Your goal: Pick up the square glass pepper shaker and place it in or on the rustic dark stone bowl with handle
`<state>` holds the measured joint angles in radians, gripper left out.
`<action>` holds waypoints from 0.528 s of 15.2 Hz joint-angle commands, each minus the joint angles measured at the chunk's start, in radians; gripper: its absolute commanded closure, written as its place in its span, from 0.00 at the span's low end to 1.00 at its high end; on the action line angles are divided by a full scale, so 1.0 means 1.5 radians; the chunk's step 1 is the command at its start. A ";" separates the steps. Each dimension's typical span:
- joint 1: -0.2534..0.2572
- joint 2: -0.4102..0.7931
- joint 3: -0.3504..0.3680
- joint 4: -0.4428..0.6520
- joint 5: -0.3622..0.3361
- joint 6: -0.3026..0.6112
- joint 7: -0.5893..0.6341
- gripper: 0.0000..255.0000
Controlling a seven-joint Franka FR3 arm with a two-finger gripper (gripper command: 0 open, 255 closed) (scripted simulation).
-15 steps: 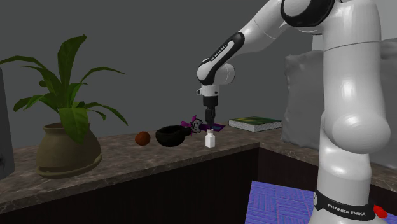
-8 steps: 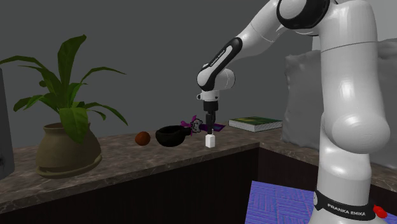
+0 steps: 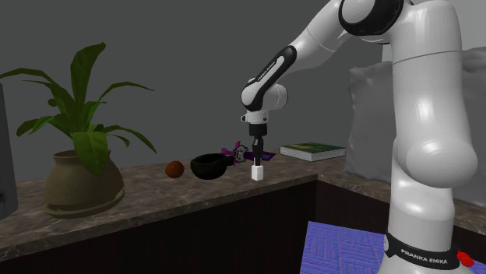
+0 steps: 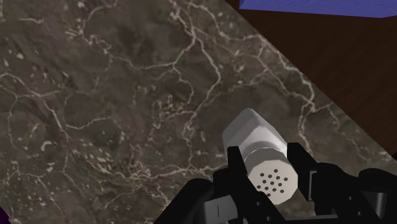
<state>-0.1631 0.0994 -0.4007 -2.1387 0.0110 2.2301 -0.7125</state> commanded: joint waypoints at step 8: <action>0.001 -0.010 0.000 0.008 -0.005 -0.017 0.003 1.00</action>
<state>-0.1622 0.0925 -0.4007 -2.1299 0.0076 2.2147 -0.7098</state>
